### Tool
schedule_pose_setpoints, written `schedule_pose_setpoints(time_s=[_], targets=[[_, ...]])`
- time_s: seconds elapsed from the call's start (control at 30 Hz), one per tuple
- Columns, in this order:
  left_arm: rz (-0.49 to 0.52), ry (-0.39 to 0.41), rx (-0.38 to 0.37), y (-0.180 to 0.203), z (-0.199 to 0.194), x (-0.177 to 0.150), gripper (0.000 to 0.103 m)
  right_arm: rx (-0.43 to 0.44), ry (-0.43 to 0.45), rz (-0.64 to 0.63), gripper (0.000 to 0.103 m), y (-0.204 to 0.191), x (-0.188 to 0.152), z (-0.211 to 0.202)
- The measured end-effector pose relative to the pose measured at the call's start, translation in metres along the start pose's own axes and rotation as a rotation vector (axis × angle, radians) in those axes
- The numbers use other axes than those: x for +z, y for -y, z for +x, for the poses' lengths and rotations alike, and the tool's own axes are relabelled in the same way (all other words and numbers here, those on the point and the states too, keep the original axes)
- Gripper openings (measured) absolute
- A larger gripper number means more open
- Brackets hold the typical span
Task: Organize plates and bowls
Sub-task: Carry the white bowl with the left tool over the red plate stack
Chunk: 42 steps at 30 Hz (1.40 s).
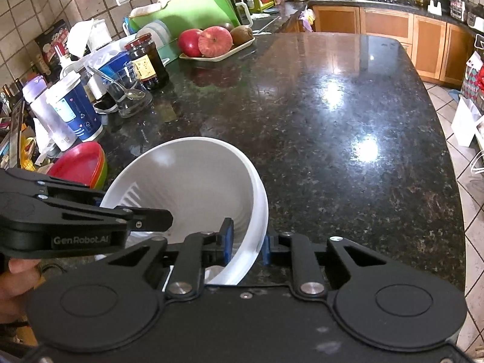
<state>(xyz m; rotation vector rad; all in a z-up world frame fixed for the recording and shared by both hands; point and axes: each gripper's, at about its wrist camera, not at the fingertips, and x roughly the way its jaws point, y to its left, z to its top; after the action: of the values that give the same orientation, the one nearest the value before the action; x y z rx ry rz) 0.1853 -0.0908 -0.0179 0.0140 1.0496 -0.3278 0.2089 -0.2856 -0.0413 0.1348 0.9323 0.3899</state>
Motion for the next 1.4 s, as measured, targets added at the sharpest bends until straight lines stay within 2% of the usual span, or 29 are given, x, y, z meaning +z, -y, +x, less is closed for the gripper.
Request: schedule_pose_setpoints(time_s=[0.4, 0.9, 1.4], targets=[[-0.034, 0.042, 0.037, 0.022, -0.008, -0.006, 0.028, 0.020, 0.040, -0.035, 0.020, 0.012, -0.009, -0.021], [-0.051, 0.048, 0.076, 0.037, -0.014, -0.014, 0.028, 0.044, 0.051, -0.046, 0.020, 0.019, -0.021, -0.036], [-0.054, 0.079, 0.069, 0.027, -0.027, -0.021, 0.028, 0.031, 0.072, -0.065, 0.021, 0.003, -0.026, -0.045]])
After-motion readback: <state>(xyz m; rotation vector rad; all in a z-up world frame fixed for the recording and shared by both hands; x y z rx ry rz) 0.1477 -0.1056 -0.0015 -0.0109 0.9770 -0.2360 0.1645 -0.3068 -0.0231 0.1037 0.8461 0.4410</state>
